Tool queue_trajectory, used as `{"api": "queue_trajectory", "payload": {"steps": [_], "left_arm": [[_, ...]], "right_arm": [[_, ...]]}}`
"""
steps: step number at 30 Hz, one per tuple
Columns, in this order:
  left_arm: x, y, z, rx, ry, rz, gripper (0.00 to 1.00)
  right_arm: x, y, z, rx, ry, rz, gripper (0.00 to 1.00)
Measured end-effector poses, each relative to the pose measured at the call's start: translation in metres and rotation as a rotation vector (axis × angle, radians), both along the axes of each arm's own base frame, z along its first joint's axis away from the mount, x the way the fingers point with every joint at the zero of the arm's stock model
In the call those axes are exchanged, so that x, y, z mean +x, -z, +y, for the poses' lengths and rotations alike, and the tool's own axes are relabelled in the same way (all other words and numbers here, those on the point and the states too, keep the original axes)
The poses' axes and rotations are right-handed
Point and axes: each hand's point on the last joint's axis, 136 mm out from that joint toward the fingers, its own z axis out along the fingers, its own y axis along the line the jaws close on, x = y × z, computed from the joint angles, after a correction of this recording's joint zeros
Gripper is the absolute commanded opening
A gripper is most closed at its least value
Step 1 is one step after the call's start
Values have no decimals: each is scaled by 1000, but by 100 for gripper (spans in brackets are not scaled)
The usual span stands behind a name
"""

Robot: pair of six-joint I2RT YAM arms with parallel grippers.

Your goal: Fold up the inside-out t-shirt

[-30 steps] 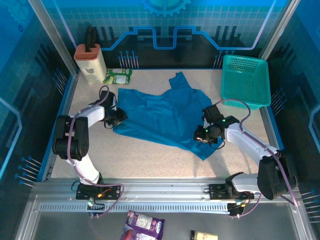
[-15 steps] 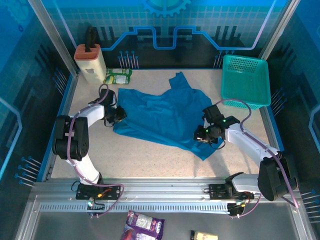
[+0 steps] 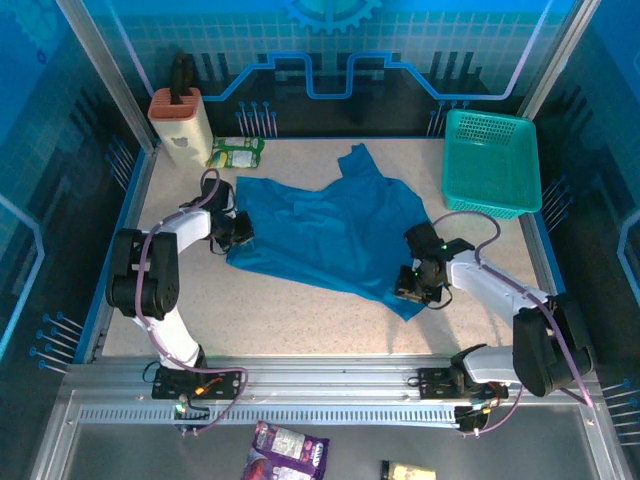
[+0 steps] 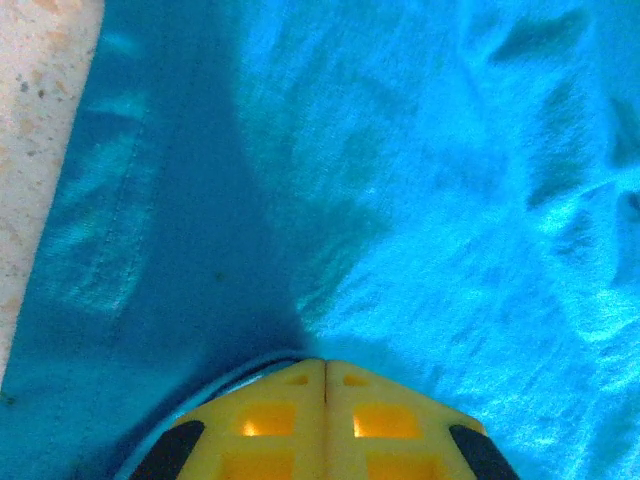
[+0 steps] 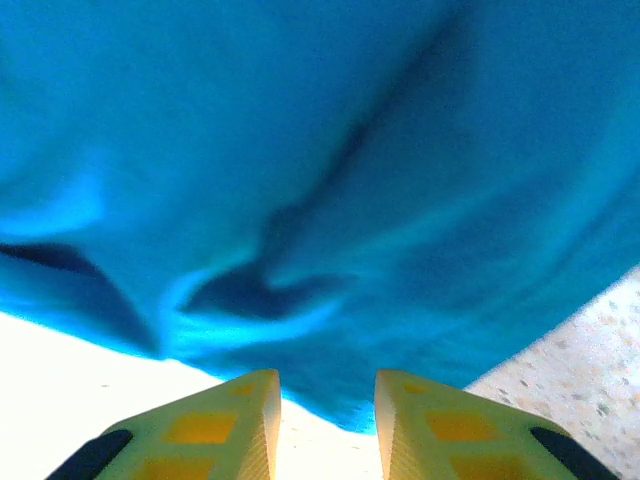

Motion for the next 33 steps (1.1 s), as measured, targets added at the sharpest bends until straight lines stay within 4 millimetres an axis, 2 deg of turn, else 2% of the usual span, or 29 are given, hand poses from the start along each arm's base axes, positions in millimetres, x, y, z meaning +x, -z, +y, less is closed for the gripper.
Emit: {"api": "queue_trajectory", "payload": {"steps": [6,13,16,18,27,30,33], "left_arm": [[0,0,0,0,0,0,0],[0,0,0,1,1,1,0],[-1,0,0,1,1,4,0],[-1,-1,0,3,0,3,0],[-1,-21,2,18,12,-43,0],[-3,-35,2,18,12,-67,0],[-3,-60,3,21,13,-115,0]], "right_arm": [[-27,16,-8,-66,3,76,35],[-38,29,-5,-126,-33,136,38],[-37,31,-2,-139,-44,148,38],[-36,32,-1,-146,-45,159,33],[-30,29,4,-154,-49,149,0],[-23,23,-1,-180,-49,102,0],[-5,-2,-4,-190,-44,-9,0]]}}
